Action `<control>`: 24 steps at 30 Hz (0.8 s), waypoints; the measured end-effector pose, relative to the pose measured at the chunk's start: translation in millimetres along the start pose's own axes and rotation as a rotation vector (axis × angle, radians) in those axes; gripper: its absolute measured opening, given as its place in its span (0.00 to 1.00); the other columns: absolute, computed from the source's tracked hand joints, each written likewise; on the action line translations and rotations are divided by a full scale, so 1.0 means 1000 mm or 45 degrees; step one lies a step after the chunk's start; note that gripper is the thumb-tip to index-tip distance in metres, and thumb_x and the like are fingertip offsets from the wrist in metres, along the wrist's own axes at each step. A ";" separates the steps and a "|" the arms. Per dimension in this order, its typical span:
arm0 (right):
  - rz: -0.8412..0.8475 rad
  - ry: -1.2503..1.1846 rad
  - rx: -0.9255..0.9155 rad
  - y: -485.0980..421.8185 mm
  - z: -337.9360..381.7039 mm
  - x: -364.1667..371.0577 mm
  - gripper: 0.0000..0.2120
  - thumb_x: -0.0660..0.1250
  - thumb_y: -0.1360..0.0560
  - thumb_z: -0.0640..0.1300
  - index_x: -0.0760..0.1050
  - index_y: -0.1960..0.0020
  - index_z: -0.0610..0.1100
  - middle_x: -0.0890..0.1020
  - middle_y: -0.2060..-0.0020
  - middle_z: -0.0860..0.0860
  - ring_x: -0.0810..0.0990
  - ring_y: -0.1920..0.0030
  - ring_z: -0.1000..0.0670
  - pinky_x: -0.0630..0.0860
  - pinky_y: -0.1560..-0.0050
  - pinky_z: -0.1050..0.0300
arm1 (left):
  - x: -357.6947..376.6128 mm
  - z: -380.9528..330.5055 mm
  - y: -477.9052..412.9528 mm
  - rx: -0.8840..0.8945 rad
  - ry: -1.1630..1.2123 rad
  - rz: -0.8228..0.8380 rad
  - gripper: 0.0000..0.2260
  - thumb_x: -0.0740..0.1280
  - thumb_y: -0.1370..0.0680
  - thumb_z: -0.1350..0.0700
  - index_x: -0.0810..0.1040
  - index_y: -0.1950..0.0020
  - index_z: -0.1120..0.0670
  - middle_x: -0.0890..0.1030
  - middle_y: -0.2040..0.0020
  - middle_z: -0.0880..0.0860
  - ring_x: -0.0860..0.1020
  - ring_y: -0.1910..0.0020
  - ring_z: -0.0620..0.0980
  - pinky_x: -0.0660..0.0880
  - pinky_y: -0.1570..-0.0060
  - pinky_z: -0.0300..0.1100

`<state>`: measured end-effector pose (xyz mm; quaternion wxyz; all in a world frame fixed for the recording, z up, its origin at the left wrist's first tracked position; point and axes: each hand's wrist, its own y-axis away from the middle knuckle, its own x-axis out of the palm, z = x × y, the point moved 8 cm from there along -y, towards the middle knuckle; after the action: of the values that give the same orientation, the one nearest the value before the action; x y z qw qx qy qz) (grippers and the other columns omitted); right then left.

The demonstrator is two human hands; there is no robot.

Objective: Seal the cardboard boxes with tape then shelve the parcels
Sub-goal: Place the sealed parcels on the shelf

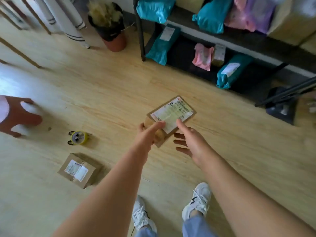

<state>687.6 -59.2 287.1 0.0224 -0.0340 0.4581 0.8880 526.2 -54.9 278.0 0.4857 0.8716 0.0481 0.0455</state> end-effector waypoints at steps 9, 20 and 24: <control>-0.163 -0.056 -0.011 -0.028 0.008 -0.183 0.18 0.67 0.23 0.59 0.75 0.39 0.49 0.82 0.46 0.54 0.81 0.47 0.52 0.79 0.41 0.44 | 0.175 0.012 -0.020 -0.090 -0.287 0.086 0.30 0.70 0.28 0.35 0.73 0.35 0.54 0.76 0.50 0.49 0.75 0.44 0.52 0.70 0.42 0.48; -0.238 -0.073 -0.009 -0.071 0.022 -0.324 0.18 0.69 0.23 0.55 0.69 0.35 0.60 0.79 0.50 0.64 0.76 0.50 0.61 0.76 0.43 0.50 | 0.343 -0.011 -0.071 0.012 -0.436 0.184 0.07 0.68 0.21 0.48 0.81 0.52 0.51 0.81 0.59 0.48 0.77 0.56 0.47 0.74 0.44 0.45; -0.394 -0.125 0.038 -0.109 0.019 -0.361 0.21 0.73 0.26 0.56 0.73 0.39 0.49 0.82 0.46 0.55 0.79 0.47 0.55 0.75 0.45 0.52 | 0.384 -0.027 -0.114 0.071 -0.607 0.264 0.10 0.68 0.21 0.47 0.82 0.45 0.51 0.82 0.56 0.48 0.77 0.56 0.47 0.74 0.42 0.45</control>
<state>1053.9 16.5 238.6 0.1819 -0.0603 0.4589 0.8676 899.1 77.0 207.4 0.4517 0.8711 -0.1563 -0.1129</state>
